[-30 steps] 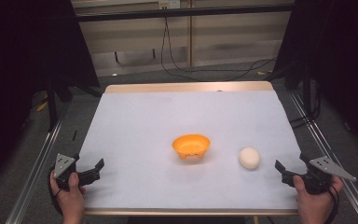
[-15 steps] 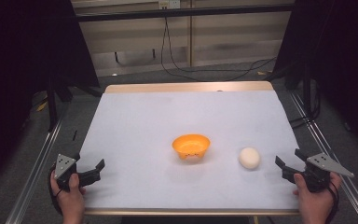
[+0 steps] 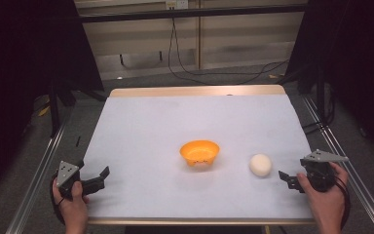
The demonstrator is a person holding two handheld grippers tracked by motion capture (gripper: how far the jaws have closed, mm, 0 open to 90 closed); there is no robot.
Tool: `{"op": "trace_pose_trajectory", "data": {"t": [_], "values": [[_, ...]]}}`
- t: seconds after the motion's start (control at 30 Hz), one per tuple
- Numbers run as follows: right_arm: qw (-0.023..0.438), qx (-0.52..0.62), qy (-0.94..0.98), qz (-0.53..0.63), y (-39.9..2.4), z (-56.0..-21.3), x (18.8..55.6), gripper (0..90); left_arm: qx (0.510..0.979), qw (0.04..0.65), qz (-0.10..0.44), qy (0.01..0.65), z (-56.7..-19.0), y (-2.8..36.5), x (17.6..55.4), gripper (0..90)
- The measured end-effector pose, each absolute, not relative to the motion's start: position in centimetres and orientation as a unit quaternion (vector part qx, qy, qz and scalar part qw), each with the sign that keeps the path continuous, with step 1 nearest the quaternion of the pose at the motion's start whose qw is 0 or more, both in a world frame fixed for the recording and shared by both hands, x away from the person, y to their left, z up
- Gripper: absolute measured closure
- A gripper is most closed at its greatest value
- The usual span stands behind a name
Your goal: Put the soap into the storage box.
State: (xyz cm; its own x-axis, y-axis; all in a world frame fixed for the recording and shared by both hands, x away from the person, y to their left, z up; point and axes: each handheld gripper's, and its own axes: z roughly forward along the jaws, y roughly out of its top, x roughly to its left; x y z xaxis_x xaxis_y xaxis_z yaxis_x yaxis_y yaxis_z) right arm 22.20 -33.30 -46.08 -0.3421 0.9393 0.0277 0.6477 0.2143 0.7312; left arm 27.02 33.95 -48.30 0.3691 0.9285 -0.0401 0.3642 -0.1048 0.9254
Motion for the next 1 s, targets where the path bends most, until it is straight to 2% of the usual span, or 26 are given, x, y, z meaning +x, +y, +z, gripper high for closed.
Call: {"op": "trace_pose_trajectory", "data": {"t": [0.33, 0.77, 1.0], "values": [[0.181, 0.524, 0.78, 0.291, -32.2, -44.6, 23.9, 4.8, 0.681, 0.469, 0.3, 0.475, -48.3, 33.9, 27.0, 0.5], [0.132, 0.518, 0.797, 0.281, -30.5, -44.6, 25.7, 2.4, 0.682, 0.47, 0.299, 0.475, -48.3, 33.9, 27.0, 0.6], [0.12, 0.514, 0.803, 0.276, -29.2, -44.6, 26.4, 2.2, 0.683, 0.469, 0.299, 0.473, -48.3, 33.9, 27.1, 0.7]]}}
